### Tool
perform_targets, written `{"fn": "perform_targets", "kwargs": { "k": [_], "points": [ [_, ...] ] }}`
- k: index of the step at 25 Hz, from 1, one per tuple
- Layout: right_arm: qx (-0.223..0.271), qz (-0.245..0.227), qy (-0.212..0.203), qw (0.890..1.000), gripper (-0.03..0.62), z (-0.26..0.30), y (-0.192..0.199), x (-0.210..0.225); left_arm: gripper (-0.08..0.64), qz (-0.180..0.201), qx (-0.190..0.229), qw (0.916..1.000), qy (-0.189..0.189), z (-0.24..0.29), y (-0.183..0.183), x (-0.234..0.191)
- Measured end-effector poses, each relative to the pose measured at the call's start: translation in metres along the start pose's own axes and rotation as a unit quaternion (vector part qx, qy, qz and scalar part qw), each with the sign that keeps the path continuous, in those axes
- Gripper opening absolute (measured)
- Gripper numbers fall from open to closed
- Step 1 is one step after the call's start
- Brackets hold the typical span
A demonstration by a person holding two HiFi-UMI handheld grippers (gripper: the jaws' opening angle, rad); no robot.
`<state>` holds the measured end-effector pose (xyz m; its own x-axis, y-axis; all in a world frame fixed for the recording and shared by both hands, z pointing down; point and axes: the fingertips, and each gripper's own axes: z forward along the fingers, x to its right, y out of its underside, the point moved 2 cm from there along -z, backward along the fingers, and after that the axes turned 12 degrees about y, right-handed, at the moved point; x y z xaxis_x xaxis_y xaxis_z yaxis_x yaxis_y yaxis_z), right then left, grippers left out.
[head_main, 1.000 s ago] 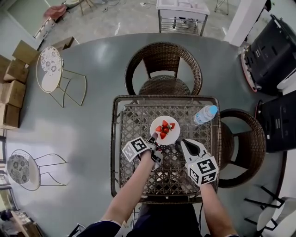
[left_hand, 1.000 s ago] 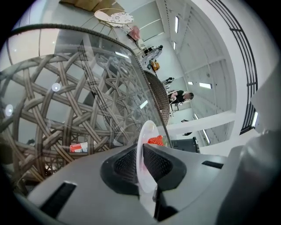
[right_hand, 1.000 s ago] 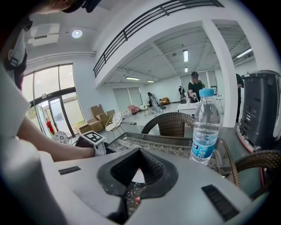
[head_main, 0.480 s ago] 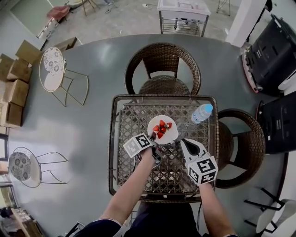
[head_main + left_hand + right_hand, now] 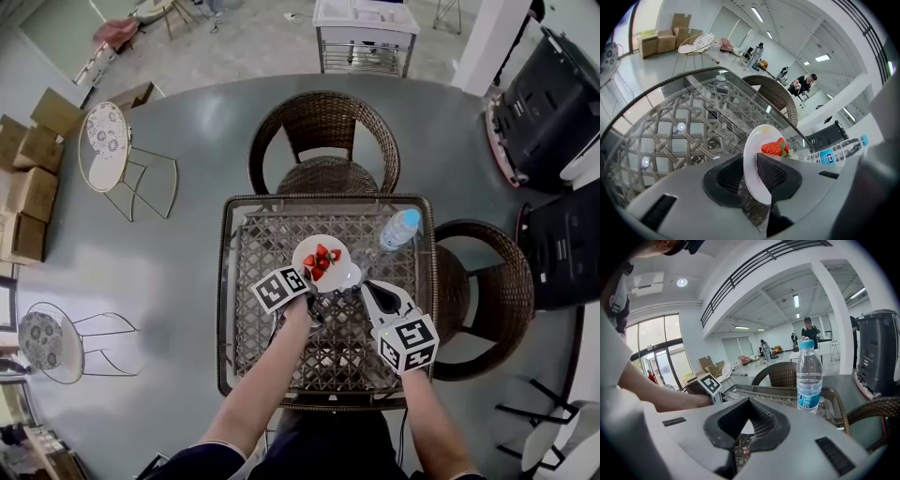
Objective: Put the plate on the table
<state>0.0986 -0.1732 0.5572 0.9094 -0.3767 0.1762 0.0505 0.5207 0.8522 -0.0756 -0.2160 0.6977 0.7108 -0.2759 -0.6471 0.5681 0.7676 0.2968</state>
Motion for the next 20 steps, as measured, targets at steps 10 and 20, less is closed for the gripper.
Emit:
{"fn": "perform_targets", "kwargs": {
  "k": [10, 20],
  "points": [
    [-0.004, 0.006, 0.010, 1.000, 0.005, -0.007, 0.004, 0.009, 0.091, 0.047, -0.018, 0.9979, -0.041, 0.003, 0.002, -0.005],
    [0.000, 0.002, 0.007, 1.000, 0.005, -0.012, 0.004, 0.003, 0.094, 0.063, -0.023, 0.9966, -0.048, -0.002, 0.005, -0.005]
  ]
}}
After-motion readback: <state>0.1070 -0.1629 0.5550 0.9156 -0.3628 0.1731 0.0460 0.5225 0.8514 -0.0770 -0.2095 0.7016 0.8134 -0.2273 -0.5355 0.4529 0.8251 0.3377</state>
